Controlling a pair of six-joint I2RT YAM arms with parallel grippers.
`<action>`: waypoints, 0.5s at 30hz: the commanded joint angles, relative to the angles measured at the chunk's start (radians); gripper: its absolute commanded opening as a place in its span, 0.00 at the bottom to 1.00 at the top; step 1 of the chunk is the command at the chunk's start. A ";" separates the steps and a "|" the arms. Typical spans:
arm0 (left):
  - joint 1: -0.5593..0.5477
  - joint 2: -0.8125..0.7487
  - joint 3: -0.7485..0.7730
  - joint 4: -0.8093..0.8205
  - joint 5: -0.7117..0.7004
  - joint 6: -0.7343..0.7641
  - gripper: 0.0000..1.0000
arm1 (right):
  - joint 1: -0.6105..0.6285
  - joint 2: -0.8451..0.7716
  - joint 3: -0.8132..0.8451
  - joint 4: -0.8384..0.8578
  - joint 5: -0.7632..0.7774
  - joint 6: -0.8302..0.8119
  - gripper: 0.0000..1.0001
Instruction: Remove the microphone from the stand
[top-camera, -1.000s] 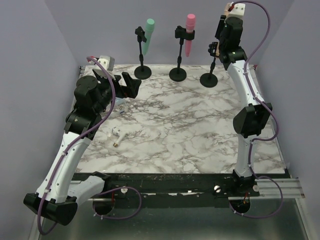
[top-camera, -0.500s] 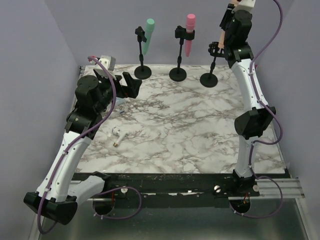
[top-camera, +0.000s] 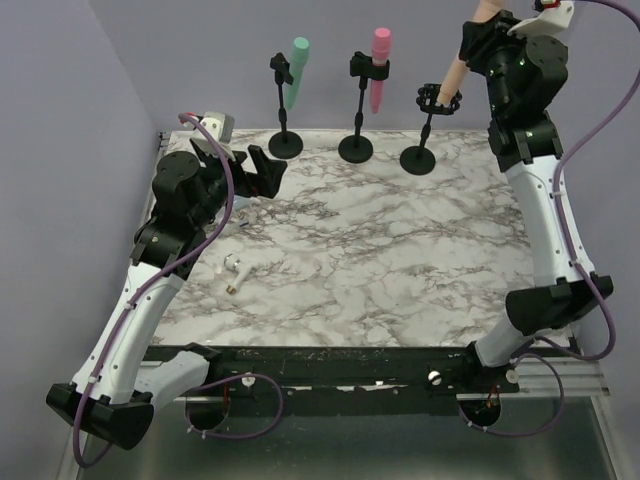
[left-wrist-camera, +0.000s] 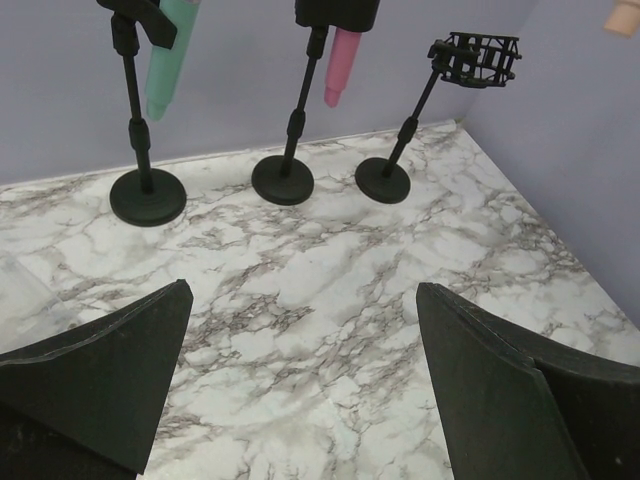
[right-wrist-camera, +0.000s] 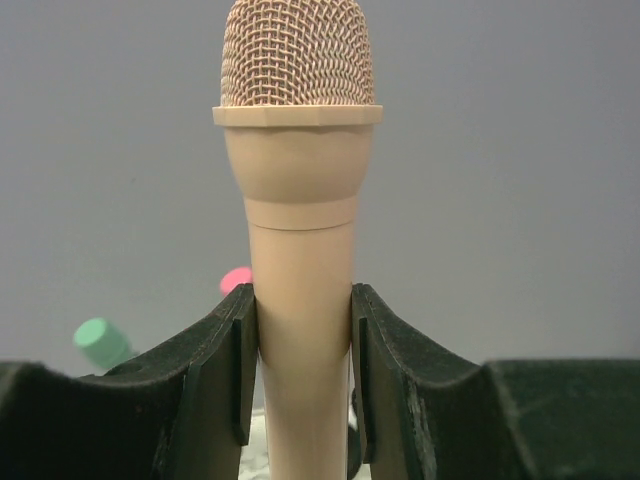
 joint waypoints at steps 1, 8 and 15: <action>-0.010 -0.005 -0.011 0.018 0.014 -0.001 0.99 | -0.004 -0.103 -0.160 0.012 -0.220 0.102 0.01; -0.013 -0.008 -0.002 0.010 0.018 0.000 0.99 | -0.004 -0.166 -0.296 -0.124 -0.631 0.082 0.01; -0.012 -0.035 -0.011 0.012 -0.029 0.021 0.99 | 0.049 -0.195 -0.438 -0.233 -0.728 -0.058 0.01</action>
